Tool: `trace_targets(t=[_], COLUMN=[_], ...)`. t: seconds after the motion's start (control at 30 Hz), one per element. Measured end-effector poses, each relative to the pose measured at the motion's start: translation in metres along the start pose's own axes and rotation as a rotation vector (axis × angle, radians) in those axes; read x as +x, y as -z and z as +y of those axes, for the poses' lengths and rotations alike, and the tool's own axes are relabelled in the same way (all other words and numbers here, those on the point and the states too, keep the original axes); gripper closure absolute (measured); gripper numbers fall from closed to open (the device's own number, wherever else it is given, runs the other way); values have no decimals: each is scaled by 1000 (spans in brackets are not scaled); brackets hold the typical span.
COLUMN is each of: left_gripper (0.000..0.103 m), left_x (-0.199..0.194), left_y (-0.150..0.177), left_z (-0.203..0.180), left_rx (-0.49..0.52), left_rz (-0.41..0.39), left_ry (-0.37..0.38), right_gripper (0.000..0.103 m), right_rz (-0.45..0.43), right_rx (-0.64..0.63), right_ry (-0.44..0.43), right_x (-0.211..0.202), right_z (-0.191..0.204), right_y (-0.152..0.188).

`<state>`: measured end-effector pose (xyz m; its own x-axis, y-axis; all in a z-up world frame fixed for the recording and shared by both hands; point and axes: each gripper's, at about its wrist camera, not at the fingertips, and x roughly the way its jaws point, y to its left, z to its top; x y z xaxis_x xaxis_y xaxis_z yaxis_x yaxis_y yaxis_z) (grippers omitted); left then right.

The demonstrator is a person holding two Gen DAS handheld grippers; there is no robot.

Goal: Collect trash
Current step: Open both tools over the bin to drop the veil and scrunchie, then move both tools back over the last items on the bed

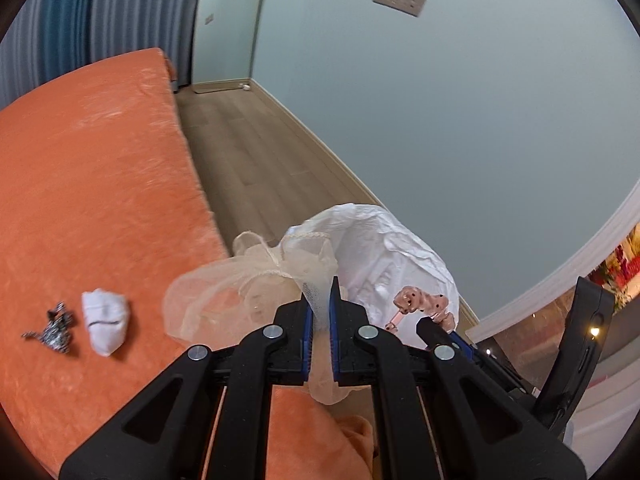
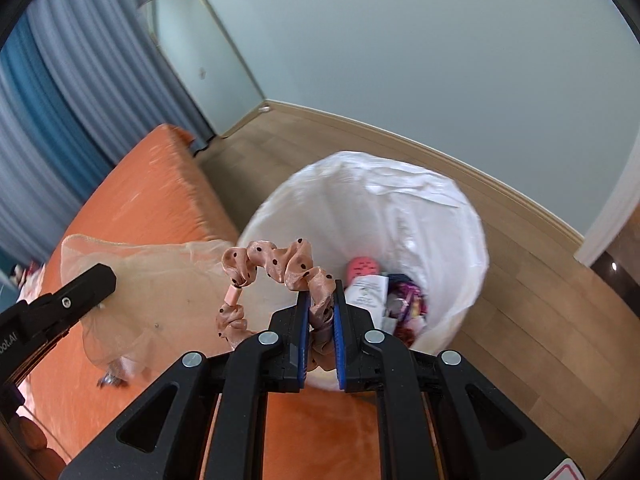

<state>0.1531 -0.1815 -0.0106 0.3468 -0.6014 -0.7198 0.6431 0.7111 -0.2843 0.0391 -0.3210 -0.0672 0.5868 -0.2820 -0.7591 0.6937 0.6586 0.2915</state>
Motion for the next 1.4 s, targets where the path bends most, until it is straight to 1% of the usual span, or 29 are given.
trace_targets(t=[0.1,0.27,0.33,0.37,0.4,0.43,0.47,0.5,0.53,0.6,0.67,0.8,0.9,1.0,1.13,1.2,1.4], left_gripper=[97,96,95,91,86,72,64,62,61,60,58,58,57,57,57,57,57], left_x=[16,39,45,47,50,52,52,49,47,39,31,13,0,-14,-32,-40,-62], left_y=[-4,-12,-13,-14,-13,-13,-13,-13,-12,-9,-6,1,7,15,26,32,52], left_z=[-12,-35,-41,-42,-42,-40,-37,-33,-27,-17,-8,15,32,54,87,105,157], left_rx=[29,88,101,102,98,85,64,43,29,16,-1,-44,-69,-112,-164,-198,-299], left_rz=[11,23,19,19,22,28,27,18,10,1,-13,-33,-49,-60,-78,-83,-89], left_ry=[40,76,87,81,67,50,30,14,1,-28,-56,-106,-162,-220,-304,-334,-419], right_gripper=[93,93,88,85,82,81,79,77,73,65,62,61,60,56,55,55,51], right_rz=[-2,1,3,1,-3,1,5,7,5,0,-5,-1,5,12,29,39,77], right_rx=[27,49,46,39,32,24,22,24,24,20,13,-24,-71,-134,-220,-266,-375], right_ry=[19,36,40,47,56,64,61,59,60,62,62,36,5,-27,-71,-89,-123], right_x=[3,11,13,15,19,20,22,22,21,18,15,8,0,-5,-10,-12,-3], right_z=[-11,-20,-21,-20,-18,-16,-17,-16,-15,-15,-12,5,26,54,94,114,155], right_y=[-4,-8,-8,-8,-10,-9,-9,-8,-8,-7,-7,-2,5,15,33,43,66])
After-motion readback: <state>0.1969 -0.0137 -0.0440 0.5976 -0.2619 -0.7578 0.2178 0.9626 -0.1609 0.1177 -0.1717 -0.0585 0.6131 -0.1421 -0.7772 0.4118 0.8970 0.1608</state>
